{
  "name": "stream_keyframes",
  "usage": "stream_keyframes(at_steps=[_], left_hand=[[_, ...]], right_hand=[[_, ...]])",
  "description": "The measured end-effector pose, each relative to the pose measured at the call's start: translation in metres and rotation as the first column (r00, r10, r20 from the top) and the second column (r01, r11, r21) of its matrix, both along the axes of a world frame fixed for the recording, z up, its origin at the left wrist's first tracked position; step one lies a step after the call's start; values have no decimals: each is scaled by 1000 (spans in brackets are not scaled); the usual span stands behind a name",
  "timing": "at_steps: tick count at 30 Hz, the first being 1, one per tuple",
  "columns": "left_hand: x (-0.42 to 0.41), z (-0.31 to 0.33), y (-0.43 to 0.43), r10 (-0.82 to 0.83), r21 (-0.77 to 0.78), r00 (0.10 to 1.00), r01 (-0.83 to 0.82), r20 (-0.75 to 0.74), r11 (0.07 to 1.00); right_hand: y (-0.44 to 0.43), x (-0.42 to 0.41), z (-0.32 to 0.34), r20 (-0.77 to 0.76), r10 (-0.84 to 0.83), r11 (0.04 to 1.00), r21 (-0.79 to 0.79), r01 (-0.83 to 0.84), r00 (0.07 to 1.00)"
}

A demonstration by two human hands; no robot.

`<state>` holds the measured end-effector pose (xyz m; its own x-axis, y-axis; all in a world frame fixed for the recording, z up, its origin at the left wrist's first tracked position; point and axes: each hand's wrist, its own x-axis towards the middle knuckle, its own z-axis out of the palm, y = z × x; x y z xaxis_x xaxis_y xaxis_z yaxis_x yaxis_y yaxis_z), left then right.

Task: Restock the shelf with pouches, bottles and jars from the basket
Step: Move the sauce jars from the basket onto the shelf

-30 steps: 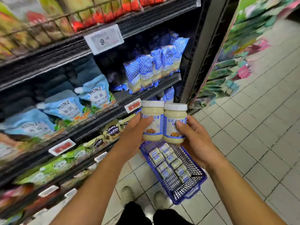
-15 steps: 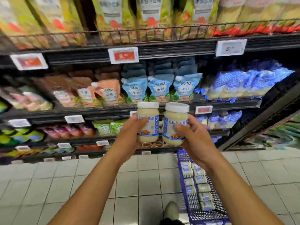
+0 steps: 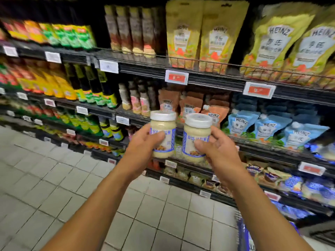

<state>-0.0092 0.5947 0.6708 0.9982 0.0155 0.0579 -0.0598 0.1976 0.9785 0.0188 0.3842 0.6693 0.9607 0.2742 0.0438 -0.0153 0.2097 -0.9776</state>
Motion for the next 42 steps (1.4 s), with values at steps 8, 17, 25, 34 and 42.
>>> stream_keyframes(at_steps=[8, 17, 25, 34, 42], left_hand=[[-1, 49, 85, 105, 56, 980, -116, 172, 992], [50, 135, 123, 156, 19, 921, -175, 358, 984], [125, 218, 150, 127, 40, 853, -170, 507, 985], [193, 287, 187, 118, 36, 730, -191, 673, 981], [248, 329, 219, -2, 93, 715, -88, 699, 992]], right_hand=[[80, 22, 60, 167, 78, 997, -5, -78, 983], [127, 81, 140, 308, 73, 994, 59, -96, 948], [153, 159, 219, 460, 53, 991, 88, -105, 886], [171, 214, 300, 605, 110, 994, -76, -80, 789], [195, 253, 347, 635, 7, 998, -50, 32, 772]])
